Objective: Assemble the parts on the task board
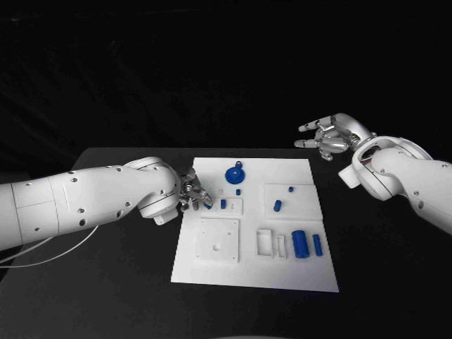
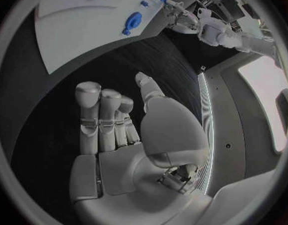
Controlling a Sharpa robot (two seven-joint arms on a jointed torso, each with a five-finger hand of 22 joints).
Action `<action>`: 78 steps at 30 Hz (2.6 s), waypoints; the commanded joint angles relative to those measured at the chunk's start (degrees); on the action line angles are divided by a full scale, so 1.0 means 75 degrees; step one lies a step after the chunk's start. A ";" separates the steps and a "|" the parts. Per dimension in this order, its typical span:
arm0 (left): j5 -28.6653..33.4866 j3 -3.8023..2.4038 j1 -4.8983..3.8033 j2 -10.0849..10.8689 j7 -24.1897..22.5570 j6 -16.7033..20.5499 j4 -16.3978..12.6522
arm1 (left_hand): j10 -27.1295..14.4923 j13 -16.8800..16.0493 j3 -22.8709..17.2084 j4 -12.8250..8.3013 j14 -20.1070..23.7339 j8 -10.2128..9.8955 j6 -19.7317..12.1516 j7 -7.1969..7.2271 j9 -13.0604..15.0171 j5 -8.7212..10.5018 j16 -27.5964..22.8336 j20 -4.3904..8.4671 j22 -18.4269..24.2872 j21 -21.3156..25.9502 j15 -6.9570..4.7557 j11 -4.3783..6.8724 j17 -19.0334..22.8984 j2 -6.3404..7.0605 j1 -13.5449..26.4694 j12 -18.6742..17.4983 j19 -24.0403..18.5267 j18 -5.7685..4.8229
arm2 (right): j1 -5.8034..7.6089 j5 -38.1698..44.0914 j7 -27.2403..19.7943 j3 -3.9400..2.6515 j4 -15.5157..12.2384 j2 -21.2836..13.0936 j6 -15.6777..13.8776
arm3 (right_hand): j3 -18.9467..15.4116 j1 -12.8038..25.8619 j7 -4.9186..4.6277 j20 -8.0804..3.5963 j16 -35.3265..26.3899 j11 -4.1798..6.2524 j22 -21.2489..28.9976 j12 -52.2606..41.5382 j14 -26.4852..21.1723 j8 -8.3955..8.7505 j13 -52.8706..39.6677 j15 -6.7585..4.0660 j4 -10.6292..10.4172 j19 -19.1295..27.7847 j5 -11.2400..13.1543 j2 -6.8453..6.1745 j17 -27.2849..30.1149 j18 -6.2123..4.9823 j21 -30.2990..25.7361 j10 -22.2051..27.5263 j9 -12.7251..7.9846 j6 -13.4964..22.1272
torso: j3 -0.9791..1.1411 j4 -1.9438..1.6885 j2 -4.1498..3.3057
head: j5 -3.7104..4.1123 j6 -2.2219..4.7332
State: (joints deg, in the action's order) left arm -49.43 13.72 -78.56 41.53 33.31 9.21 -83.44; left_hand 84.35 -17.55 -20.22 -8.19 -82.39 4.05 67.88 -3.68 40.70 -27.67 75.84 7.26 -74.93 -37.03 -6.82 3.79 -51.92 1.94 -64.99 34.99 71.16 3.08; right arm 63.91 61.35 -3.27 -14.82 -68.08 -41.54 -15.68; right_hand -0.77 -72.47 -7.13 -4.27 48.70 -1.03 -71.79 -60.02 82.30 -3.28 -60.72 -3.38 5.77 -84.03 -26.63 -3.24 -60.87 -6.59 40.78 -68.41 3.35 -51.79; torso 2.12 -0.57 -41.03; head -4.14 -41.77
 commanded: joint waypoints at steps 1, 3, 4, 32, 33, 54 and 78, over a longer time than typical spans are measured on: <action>0.0008 0.0017 0.0031 -0.0018 0.0016 -0.0141 -0.0035 | 0.0333 0.0003 0.0050 -0.0020 -0.0047 0.0020 0.1223 0.0710 0.0311 0.0051 -0.0005 -0.0057 -0.0127 0.0037 -0.0012 0.0096 -0.0009 -0.0003 -0.0090 -0.0003 0.0009 0.0030 | -0.0004 0.0018 -0.0041 -0.0004 -0.0017 -0.0005 0.0083 | 0.0045 0.0065 -0.0010 -0.0036 -0.0046 0.0026 0.0013 0.0021 0.0012 -0.0014 0.0000 -0.0014 0.0003 -0.0394 -0.0031 0.0020 -0.0004 -0.0131 -0.0009 0.0036 0.0011 -0.0044 | 0.0000 -0.0003 0.0002 | -0.0002 0.0030; 0.0008 0.0017 0.0032 -0.0013 0.0001 -0.0092 -0.0041 | 0.0334 -0.0001 0.0058 -0.0024 -0.0051 0.0021 0.1231 0.0711 0.0277 0.0067 0.0003 -0.0058 -0.0129 0.0033 -0.0011 0.0097 -0.0023 -0.0004 -0.0096 0.0001 0.0012 0.0031 | -0.0004 0.0018 -0.0042 -0.0004 -0.0017 -0.0006 0.0082 | 0.0045 0.0065 -0.0010 -0.0036 -0.0046 0.0026 0.0013 0.0021 0.0012 -0.0014 0.0000 -0.0014 0.0003 -0.0394 -0.0031 0.0020 -0.0004 -0.0131 -0.0009 0.0036 0.0011 -0.0044 | -0.0001 -0.0002 -0.0001 | 0.0005 -0.0005; 0.0008 0.0017 0.0033 -0.0007 -0.0012 -0.0059 -0.0049 | 0.0333 -0.0002 0.0055 -0.0025 -0.0052 0.0023 0.1236 0.0711 0.0265 0.0067 0.0008 -0.0059 -0.0130 0.0031 -0.0011 0.0098 -0.0033 -0.0012 -0.0103 0.0003 0.0013 0.0032 | -0.0004 0.0018 -0.0043 -0.0004 -0.0017 -0.0008 0.0082 | 0.0045 0.0065 -0.0010 -0.0036 -0.0046 0.0026 0.0013 0.0021 0.0012 -0.0014 0.0000 -0.0014 0.0003 -0.0394 -0.0031 0.0020 -0.0004 -0.0131 -0.0009 0.0036 0.0011 -0.0044 | -0.0002 -0.0003 -0.0003 | 0.0004 -0.0007; 0.0669 0.0016 0.0122 0.0453 -0.0797 0.2264 -0.0657 | 0.0332 -0.0013 -0.0015 0.0099 -0.0081 -0.0010 0.1299 0.0773 0.1236 -0.0271 0.0177 -0.0208 -0.0135 -0.0096 -0.0016 0.0139 -0.0223 0.0096 -0.0098 0.0195 0.0056 0.0225 | -0.0004 0.0015 -0.0035 -0.0004 -0.0037 -0.0080 0.0070 | 0.0035 0.0076 -0.0008 -0.0037 -0.0052 0.0028 0.0013 0.0022 0.0012 -0.0016 0.0001 -0.0015 -0.0003 -0.0394 -0.0036 0.0031 -0.0001 -0.0131 -0.0009 0.0035 0.0013 -0.0073 | 0.0006 -0.0005 0.0011 | -0.0032 -0.0017; 0.0723 0.0016 0.0133 0.0459 -0.0810 0.2317 -0.0680 | 0.0332 -0.0012 -0.0020 0.0106 -0.0077 -0.0010 0.1300 0.0775 0.1248 -0.0281 0.0170 -0.0214 -0.0134 -0.0098 -0.0015 0.0139 -0.0206 0.0096 -0.0093 0.0198 0.0054 0.0230 | -0.0004 0.0015 -0.0034 -0.0004 -0.0037 -0.0083 0.0069 | 0.0031 0.0080 -0.0008 -0.0037 -0.0056 0.0028 0.0016 0.0024 0.0012 -0.0015 0.0002 -0.0015 -0.0005 -0.0394 -0.0045 0.0025 0.0002 -0.0131 -0.0016 0.0035 0.0013 -0.0071 | 0.0011 -0.0007 0.0013 | -0.0032 -0.0020; 0.0821 0.0020 0.0445 0.0395 -0.0824 0.2979 -0.0764 | 0.0333 -0.0005 -0.0026 0.0185 -0.0083 -0.0008 0.1330 0.0789 0.1326 -0.0277 0.0165 -0.0252 -0.0131 -0.0122 -0.0018 0.0143 -0.0135 0.0131 -0.0079 0.0241 0.0052 0.0271 | -0.0004 0.0014 -0.0030 -0.0004 -0.0004 -0.0076 0.0069 | 0.0026 0.0080 -0.0006 -0.0039 -0.0063 0.0032 0.0016 0.0028 0.0012 -0.0016 0.0006 -0.0017 -0.0037 -0.0394 -0.0207 0.0016 0.0006 -0.0129 -0.0014 0.0034 0.0013 -0.0082 | 0.0018 0.0004 0.0016 | -0.0071 -0.0024; 0.0258 0.0022 0.0524 0.0347 -0.0540 0.2395 -0.0655 | 0.0333 0.0007 0.0066 0.0148 -0.0082 0.0006 0.1425 0.0812 0.1435 -0.0032 0.0222 -0.0297 -0.0132 -0.0155 -0.0006 0.0142 -0.0148 0.0271 -0.0217 0.0301 0.0031 0.0304 | -0.0004 0.0014 -0.0022 -0.0003 -0.0027 -0.0092 0.0077 | 0.0055 0.0034 -0.0008 -0.0041 -0.0061 0.0032 0.0016 0.0030 0.0013 -0.0016 0.0006 -0.0018 0.0017 -0.0395 -0.0201 -0.0006 0.0002 -0.0126 -0.0009 0.0034 0.0013 -0.0090 | 0.0009 -0.0009 0.0010 | -0.0082 -0.0074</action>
State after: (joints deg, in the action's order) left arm -46.38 13.90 -74.70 44.26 28.95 29.07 -88.28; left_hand 84.56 -17.50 -20.10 -7.13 -82.59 3.74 67.89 -3.69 42.34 -28.06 77.18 5.31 -74.92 -37.92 -6.82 3.99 -53.04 4.16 -65.99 36.93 71.46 4.46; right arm 63.90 61.34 -3.22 -14.82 -68.18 -42.22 -15.68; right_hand -0.50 -72.24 -7.04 -4.27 48.47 -1.03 -71.72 -60.02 82.30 -3.28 -60.72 -3.38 5.84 -84.03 -27.85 -3.01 -60.87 -6.58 40.78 -68.41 3.37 -52.11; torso 2.17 -0.63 -40.96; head -4.76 -42.25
